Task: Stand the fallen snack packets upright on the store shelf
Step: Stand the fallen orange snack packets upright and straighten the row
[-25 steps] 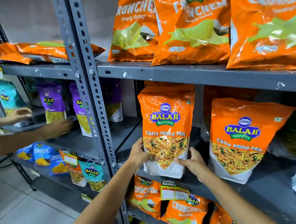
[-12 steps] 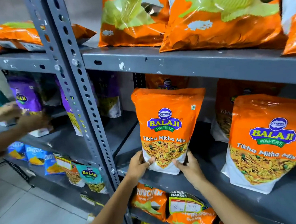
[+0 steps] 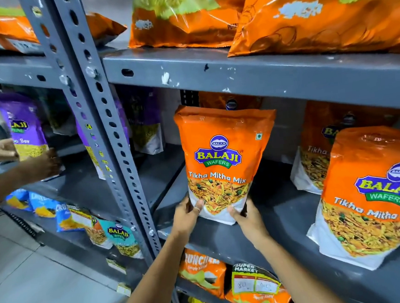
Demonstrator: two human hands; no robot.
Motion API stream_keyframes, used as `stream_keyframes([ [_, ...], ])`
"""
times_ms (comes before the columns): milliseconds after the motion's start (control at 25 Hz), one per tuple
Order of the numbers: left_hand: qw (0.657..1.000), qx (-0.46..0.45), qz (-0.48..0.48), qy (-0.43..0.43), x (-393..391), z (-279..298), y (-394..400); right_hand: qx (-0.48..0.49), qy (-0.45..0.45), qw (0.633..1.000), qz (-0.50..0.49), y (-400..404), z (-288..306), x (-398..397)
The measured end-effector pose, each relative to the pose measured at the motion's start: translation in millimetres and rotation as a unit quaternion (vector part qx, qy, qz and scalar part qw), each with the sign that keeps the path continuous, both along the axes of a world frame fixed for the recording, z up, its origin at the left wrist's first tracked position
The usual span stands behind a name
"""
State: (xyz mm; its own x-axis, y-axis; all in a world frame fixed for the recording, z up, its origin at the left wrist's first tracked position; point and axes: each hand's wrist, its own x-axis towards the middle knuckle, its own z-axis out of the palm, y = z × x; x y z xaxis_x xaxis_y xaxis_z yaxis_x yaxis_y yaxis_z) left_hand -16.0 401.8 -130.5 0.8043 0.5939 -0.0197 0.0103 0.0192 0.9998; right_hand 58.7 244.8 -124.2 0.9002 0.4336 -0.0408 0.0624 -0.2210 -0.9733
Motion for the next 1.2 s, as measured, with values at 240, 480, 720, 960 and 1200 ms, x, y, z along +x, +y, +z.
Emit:
stream_keyframes([
  [240, 0.996, -0.018, 0.082, -0.002, -10.1, 6.6, -22.1, 0.062, 0.037, 0.997, 0.01, -18.9, 0.1, -7.3],
  [480, 0.98, 0.13, 0.152, 0.022, -27.8, 9.2, -76.5, 0.007, -0.164, 0.948, -0.273, -82.4, 21.0, -26.9],
  [720, 0.989, 0.149, -0.001, -0.017, 10.2, 40.8, -125.6, 0.022, -0.212, 0.875, -0.434, -149.3, 38.3, -28.3],
  [960, 0.988, 0.01, -0.152, 0.028, 41.9, 33.3, -190.2, 0.0, -0.162, 0.864, -0.476, -223.5, 18.7, -9.2],
  [1200, 0.969, 0.05, -0.208, 0.125, 56.4, 14.3, -243.6, 0.0, 0.044, 0.954, -0.295, -259.2, 6.2, 9.9],
])
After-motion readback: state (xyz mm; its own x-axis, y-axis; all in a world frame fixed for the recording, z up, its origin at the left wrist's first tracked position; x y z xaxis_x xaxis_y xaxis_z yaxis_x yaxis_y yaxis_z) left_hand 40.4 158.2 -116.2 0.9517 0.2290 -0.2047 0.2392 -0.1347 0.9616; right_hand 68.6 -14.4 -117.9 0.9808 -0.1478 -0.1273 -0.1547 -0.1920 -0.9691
